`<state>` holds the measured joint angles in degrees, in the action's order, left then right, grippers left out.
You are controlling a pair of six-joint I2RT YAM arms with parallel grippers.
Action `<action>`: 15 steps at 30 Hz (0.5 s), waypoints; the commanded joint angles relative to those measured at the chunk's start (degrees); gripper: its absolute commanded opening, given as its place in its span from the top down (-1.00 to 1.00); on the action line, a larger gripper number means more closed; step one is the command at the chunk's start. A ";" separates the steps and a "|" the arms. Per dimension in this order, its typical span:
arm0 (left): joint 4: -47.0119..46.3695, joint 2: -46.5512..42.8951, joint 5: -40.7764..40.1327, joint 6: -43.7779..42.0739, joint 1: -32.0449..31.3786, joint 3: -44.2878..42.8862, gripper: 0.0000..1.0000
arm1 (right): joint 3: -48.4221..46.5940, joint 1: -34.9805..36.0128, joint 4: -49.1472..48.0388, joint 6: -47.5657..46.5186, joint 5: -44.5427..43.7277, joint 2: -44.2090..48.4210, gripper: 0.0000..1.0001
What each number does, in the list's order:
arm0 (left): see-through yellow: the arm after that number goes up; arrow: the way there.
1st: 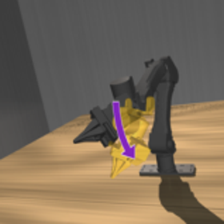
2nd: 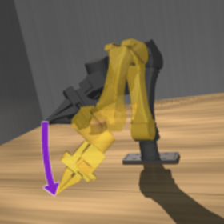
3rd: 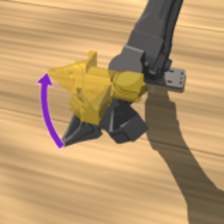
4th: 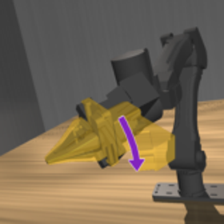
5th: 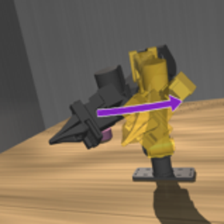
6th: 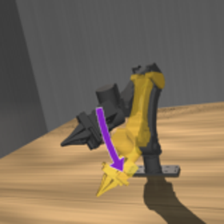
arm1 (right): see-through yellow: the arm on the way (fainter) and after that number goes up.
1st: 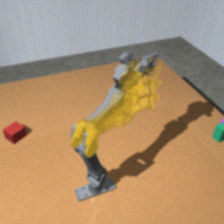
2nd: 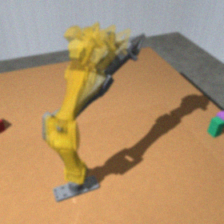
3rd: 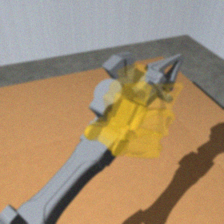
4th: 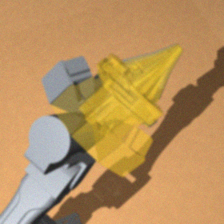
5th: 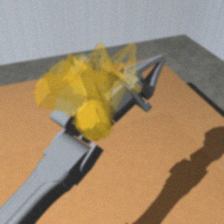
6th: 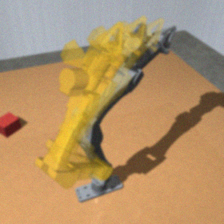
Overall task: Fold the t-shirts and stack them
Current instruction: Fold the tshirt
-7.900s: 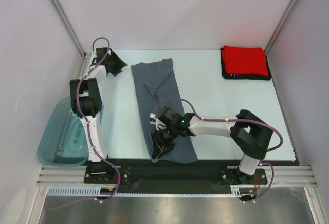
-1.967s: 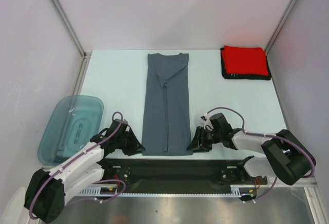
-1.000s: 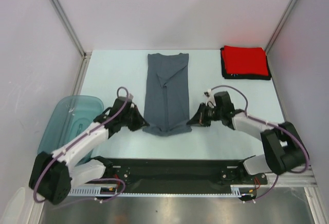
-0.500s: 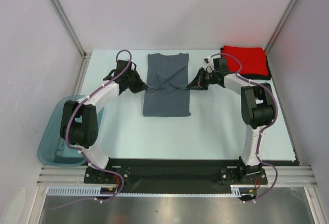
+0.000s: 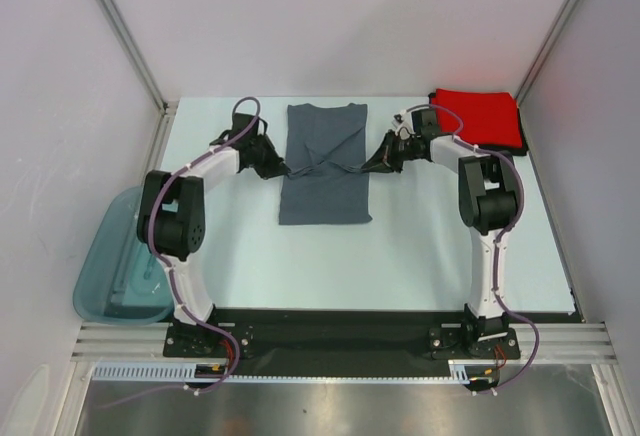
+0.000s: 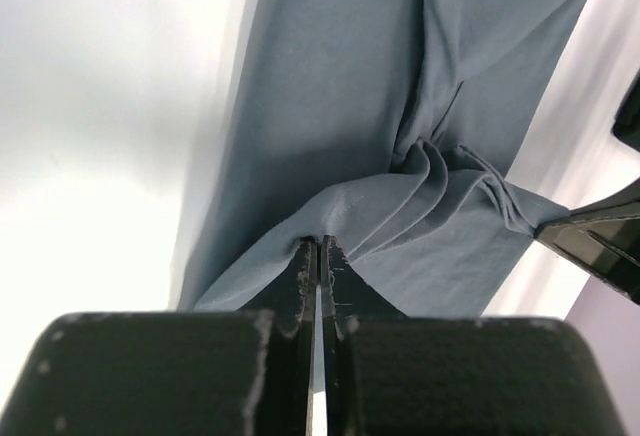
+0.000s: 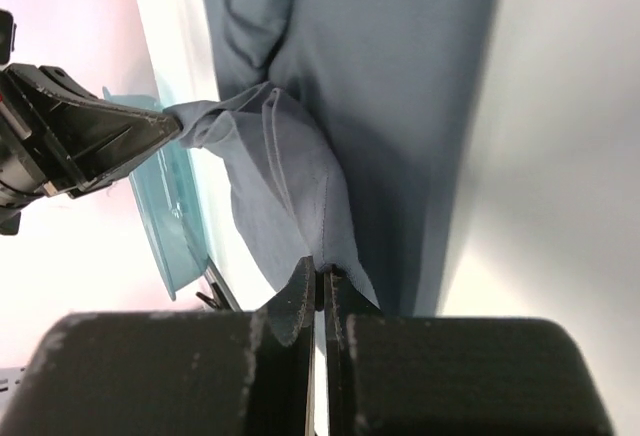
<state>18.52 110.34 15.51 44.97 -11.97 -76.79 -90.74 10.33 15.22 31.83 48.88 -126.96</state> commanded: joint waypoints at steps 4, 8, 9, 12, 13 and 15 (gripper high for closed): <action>-1.12 1.71 1.28 -0.15 0.89 -4.50 0.99 | -5.50 -1.01 1.65 -0.90 1.74 -2.42 1.00; -0.51 3.73 1.28 0.11 1.42 -5.82 0.99 | -7.78 -1.27 1.91 -0.28 2.09 -4.69 1.00; -0.25 4.09 1.54 0.03 1.59 -6.17 1.00 | -8.31 -1.19 2.09 -0.28 2.09 -5.14 1.00; 0.55 5.49 1.72 -0.41 2.12 -7.84 0.99 | -10.51 -1.19 2.97 -0.28 2.44 -7.07 1.00; 1.42 6.02 1.72 -0.76 2.38 -8.45 0.97 | -11.99 -1.36 3.75 -0.63 2.45 -7.51 0.99; 3.26 7.25 1.11 -2.60 2.65 -10.21 0.78 | -13.84 -1.62 4.64 -0.72 2.27 -9.35 0.71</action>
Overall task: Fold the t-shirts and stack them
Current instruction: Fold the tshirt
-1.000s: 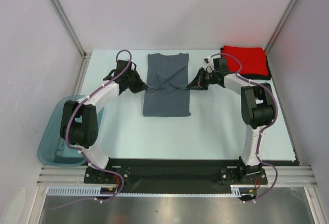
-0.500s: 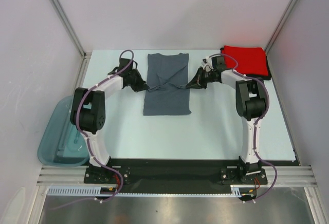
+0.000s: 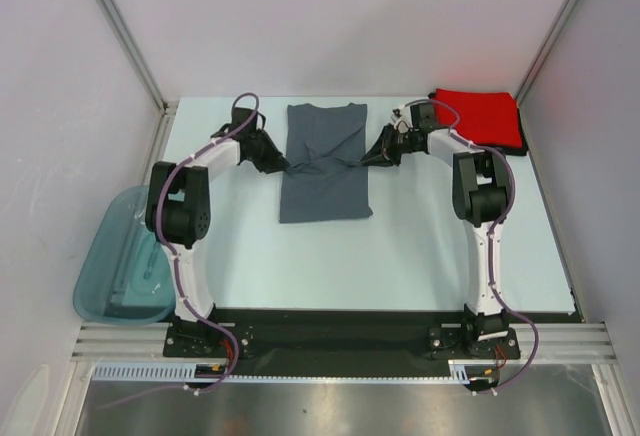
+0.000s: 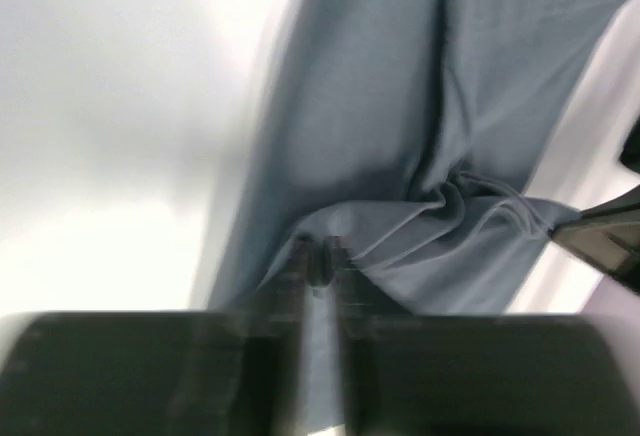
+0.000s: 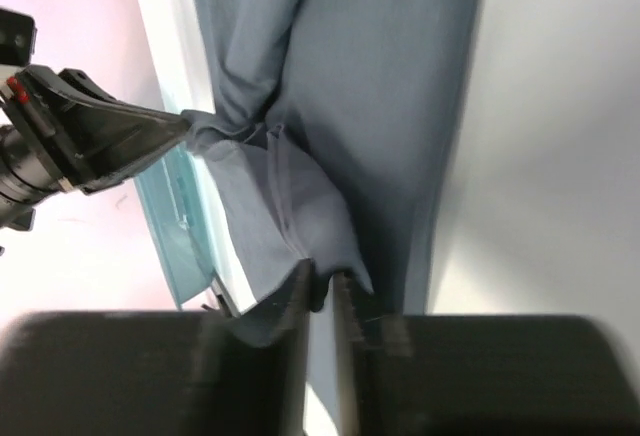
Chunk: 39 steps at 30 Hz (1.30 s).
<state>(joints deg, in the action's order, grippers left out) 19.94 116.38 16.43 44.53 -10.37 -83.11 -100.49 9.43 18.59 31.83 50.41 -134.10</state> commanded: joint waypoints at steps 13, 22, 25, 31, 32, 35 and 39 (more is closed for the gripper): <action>9.96 -11.87 1.75 -15.27 -0.08 1.24 0.01 | 4.80 -3.37 11.85 -6.17 -3.57 11.04 0.16; -4.65 -11.19 16.27 -10.35 -3.69 18.51 0.20 | 20.94 4.71 2.25 -5.92 4.61 16.59 0.54; -4.04 -6.88 16.80 -10.52 -3.17 17.55 0.22 | 22.88 4.81 -0.04 -5.29 5.22 15.63 0.65; -2.54 -3.97 14.43 -11.75 -0.88 20.53 0.24 | 28.15 1.39 -2.51 -6.96 5.84 11.50 0.67; -2.11 -4.31 14.16 -12.45 -0.70 20.88 0.25 | 28.76 0.51 -2.07 -8.09 5.66 11.41 0.68; -1.22 -7.55 14.42 -14.21 -0.53 22.38 0.25 | 31.75 -0.03 -0.40 -9.77 5.84 13.95 0.69; -0.87 -12.39 16.62 -14.39 -0.53 22.91 0.14 | 34.30 -0.29 1.88 -10.31 5.40 20.53 0.68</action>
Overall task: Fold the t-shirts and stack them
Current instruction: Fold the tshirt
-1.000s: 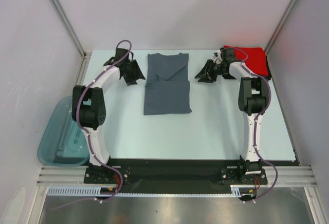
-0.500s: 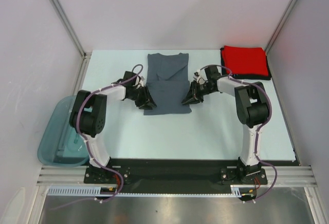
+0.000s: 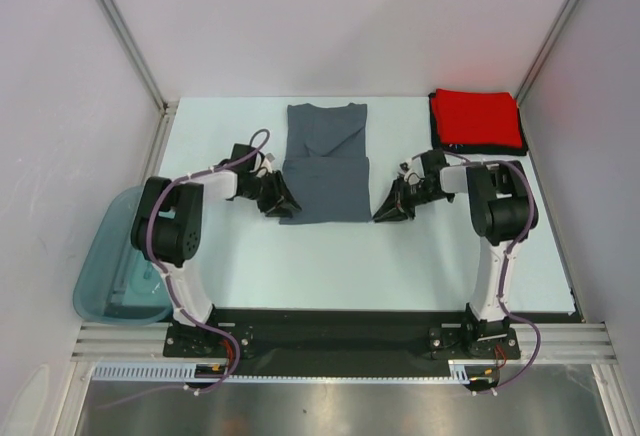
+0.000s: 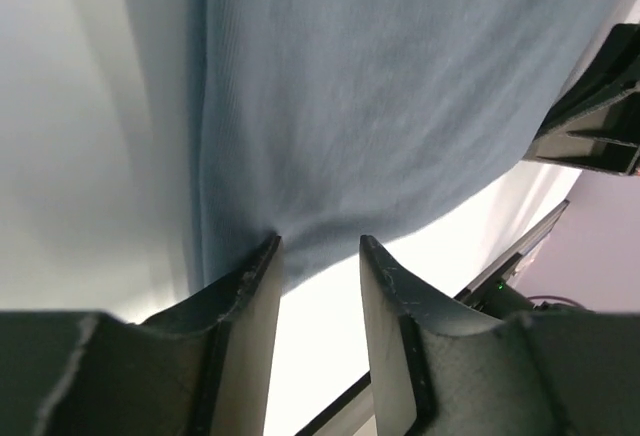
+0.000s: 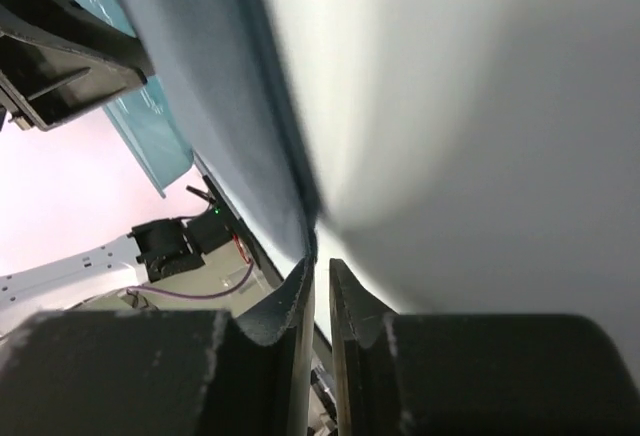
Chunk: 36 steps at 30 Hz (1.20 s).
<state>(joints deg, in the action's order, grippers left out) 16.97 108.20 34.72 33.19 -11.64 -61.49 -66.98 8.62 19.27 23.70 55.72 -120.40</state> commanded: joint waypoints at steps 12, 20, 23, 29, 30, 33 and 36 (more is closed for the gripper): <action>-8.35 4.20 5.88 6.53 1.18 -8.37 0.11 | -12.98 4.03 -1.23 4.15 -0.01 4.50 0.63; -27.16 15.53 10.10 19.18 2.94 -12.24 0.10 | -18.80 10.01 -20.55 16.71 5.44 -9.67 0.63; -29.53 17.65 9.93 21.64 4.43 -14.35 0.11 | -19.59 9.75 -31.28 24.88 7.20 -14.75 0.63; -29.55 22.04 9.05 22.89 7.86 -18.39 0.10 | -21.42 4.83 -46.42 38.51 5.19 -21.18 0.63; -28.76 22.83 9.05 22.62 8.38 -20.31 0.10 | -22.31 3.52 -45.82 38.87 5.10 -23.19 0.63; -24.28 25.74 8.96 20.26 8.91 -23.22 0.13 | -25.29 1.75 -42.65 39.22 3.87 -25.67 0.63; -15.43 25.22 7.12 15.34 9.18 -27.70 0.12 | -25.74 -0.27 -39.93 39.32 2.38 -24.98 0.62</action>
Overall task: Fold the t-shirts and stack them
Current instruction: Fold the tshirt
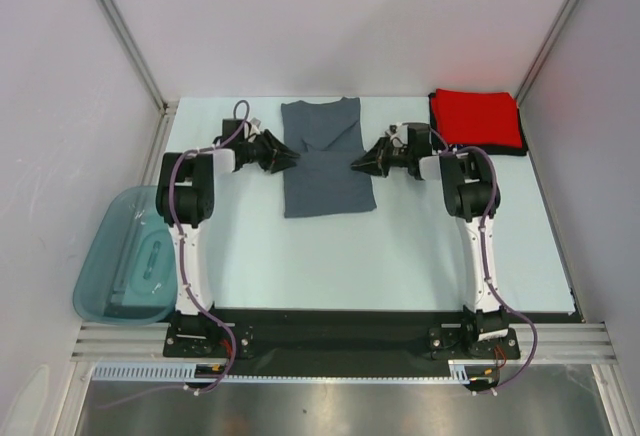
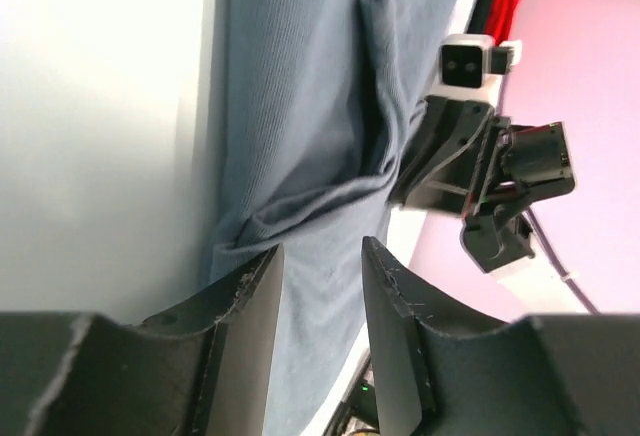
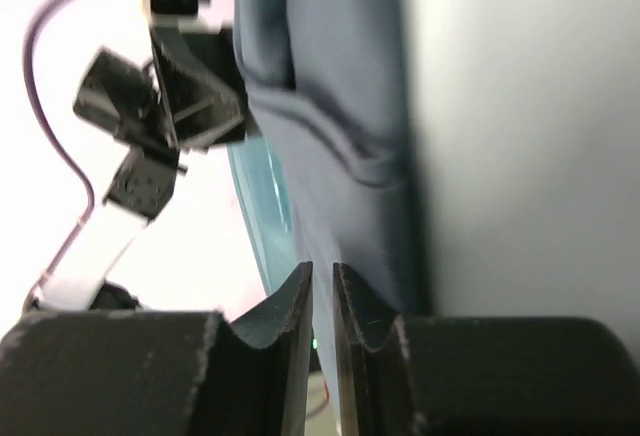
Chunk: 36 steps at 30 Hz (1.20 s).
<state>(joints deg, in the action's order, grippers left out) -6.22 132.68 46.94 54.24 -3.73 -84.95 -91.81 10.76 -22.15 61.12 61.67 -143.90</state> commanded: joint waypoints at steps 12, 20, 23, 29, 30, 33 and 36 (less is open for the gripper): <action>18.70 -17.60 -8.44 -16.62 0.30 3.61 -0.04 | 2.77 -3.12 33.38 -21.20 -9.89 17.32 0.41; 11.07 -34.32 -15.12 -3.29 -0.32 29.29 -0.26 | 24.02 -3.39 26.95 -18.18 -20.88 33.84 -0.11; 2.63 -38.62 -15.99 6.65 -1.10 39.05 -0.25 | 35.18 -1.19 17.10 -11.23 -26.06 39.91 -0.08; -3.35 -42.33 -22.22 14.48 -6.55 47.32 -0.21 | 45.22 4.95 9.50 -4.09 -32.57 43.88 0.09; -4.49 -42.50 -23.28 15.62 -8.12 49.07 -0.28 | 46.10 5.58 9.06 -3.56 -33.10 44.05 0.08; -5.82 -42.33 -27.42 19.67 -9.89 52.06 -0.35 | 51.98 6.46 4.59 1.96 -36.96 45.89 -0.03; -7.13 -41.72 -29.44 25.20 -10.25 55.31 -0.31 | 55.77 6.55 0.97 6.98 -40.13 46.25 -0.09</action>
<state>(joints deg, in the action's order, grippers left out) -10.83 91.50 23.88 72.31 -13.56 -33.30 -39.05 17.41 -15.49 61.69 28.27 -98.94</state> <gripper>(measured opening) 0.665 0.536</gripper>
